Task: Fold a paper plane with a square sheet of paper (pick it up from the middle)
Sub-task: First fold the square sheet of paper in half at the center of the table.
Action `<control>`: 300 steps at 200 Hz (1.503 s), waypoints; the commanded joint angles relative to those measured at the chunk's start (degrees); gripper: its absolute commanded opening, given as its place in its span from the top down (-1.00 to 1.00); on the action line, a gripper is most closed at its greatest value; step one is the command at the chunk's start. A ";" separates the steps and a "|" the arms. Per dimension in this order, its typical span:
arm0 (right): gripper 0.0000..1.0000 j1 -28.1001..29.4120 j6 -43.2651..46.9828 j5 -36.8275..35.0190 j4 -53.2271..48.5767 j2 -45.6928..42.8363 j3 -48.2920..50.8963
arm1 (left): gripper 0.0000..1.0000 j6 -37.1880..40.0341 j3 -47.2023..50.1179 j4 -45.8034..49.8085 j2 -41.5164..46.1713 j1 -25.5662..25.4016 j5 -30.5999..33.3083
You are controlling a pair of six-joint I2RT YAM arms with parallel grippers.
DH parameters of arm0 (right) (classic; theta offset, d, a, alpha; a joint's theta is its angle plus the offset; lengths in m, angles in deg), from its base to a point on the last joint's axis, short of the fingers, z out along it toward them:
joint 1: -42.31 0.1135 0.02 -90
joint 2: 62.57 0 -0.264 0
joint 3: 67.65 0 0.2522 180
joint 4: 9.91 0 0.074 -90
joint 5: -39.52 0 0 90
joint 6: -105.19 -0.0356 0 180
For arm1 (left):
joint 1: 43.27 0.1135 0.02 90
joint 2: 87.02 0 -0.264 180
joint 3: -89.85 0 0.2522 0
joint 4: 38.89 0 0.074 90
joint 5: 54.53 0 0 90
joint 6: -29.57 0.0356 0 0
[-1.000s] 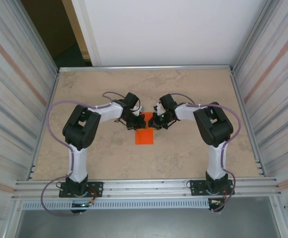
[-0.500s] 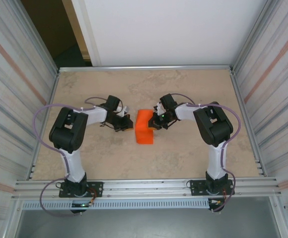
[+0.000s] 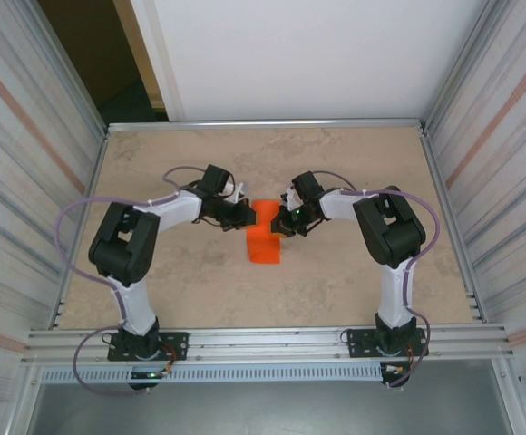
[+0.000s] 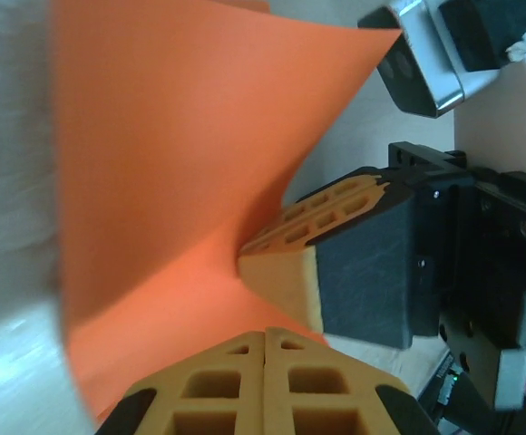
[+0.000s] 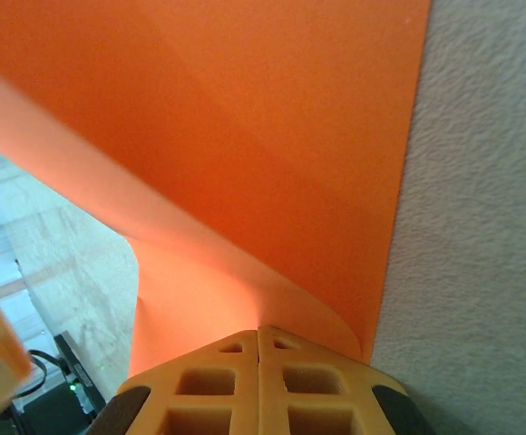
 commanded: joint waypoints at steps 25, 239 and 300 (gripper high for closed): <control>1.00 -1.18 1.20 -17.62 -11.96 7.91 4.50 | 1.00 0.72 -5.08 3.32 -7.37 0.06 -1.22; 1.00 -1.65 2.33 -17.37 -12.25 8.43 5.22 | 1.00 -1.06 -11.97 2.59 -11.50 1.65 -0.42; 1.00 -1.98 3.49 -17.28 -13.24 8.51 4.72 | 1.00 -0.75 -7.56 -4.72 -14.82 8.43 3.08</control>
